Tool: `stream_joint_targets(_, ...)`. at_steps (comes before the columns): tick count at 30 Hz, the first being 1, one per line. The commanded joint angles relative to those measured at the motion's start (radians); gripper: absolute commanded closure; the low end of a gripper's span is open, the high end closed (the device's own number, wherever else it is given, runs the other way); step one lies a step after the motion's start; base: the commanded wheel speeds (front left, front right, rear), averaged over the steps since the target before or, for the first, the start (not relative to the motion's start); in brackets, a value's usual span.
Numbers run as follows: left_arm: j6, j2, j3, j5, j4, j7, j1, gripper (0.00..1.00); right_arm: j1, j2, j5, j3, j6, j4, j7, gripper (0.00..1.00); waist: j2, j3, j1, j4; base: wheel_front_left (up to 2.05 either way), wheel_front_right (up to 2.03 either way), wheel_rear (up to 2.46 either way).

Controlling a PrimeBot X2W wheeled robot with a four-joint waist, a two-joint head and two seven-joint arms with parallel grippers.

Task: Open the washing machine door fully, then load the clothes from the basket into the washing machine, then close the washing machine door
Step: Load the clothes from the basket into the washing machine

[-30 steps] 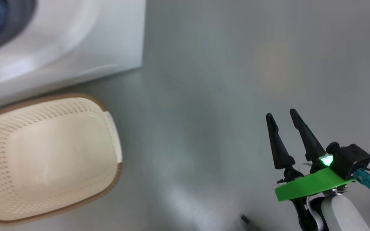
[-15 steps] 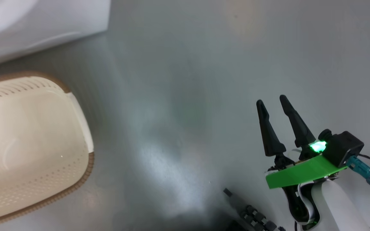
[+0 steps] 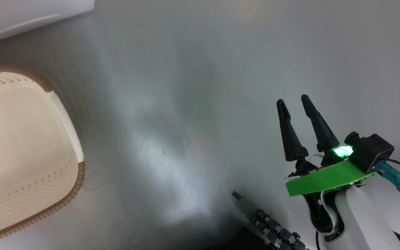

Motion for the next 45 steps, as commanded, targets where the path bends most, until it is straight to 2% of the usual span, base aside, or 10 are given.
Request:
stream_joint_targets(1, 0.006, 0.056, 0.008, 0.000, -0.009, -0.008, -0.013, 0.63, 0.018, -0.009, 0.011, 0.016, 0.007, -0.015, -0.012, 0.00, 0.0000, 0.002, 0.0000, 0.002, 0.00, 0.00, 0.00)
stream_joint_targets(2, 0.005, 0.057, 0.005, 0.000, 0.001, -0.007, -0.018, 0.00, 0.017, -0.009, 0.012, 0.013, 0.007, -0.015, -0.012, 0.00, 0.0000, 0.002, 0.0000, 0.005, 0.00, 0.00, 0.00)
stream_joint_targets(17, -0.017, -0.002, -0.006, -0.058, 0.116, -0.063, -0.020, 0.00, 0.002, -0.009, -0.006, -0.014, 0.007, -0.008, -0.012, 0.00, 0.0000, -0.032, 0.0000, 0.059, 0.00, 0.00, 0.00)
stream_joint_targets(29, -0.010, -0.097, 0.001, -0.105, 0.179, -0.165, 0.135, 0.00, 0.015, -0.009, -0.047, -0.071, 0.007, 0.010, -0.011, 0.00, 0.0000, -0.144, 0.0000, 0.126, 0.00, 0.00, 0.00)
stream_joint_targets(38, 0.004, -0.170, 0.015, -0.123, 0.131, -0.188, 0.298, 0.00, 0.052, -0.009, -0.076, -0.120, 0.007, 0.004, 0.015, 0.00, 0.0000, -0.246, 0.0000, 0.173, 0.00, 0.00, 0.00)
stream_joint_targets(45, 0.025, -0.255, 0.045, -0.117, -0.045, -0.189, 0.510, 0.00, 0.101, -0.009, -0.099, -0.159, 0.007, -0.013, 0.046, 0.00, 0.0000, -0.352, 0.0000, 0.219, 0.00, 0.00, 0.00)
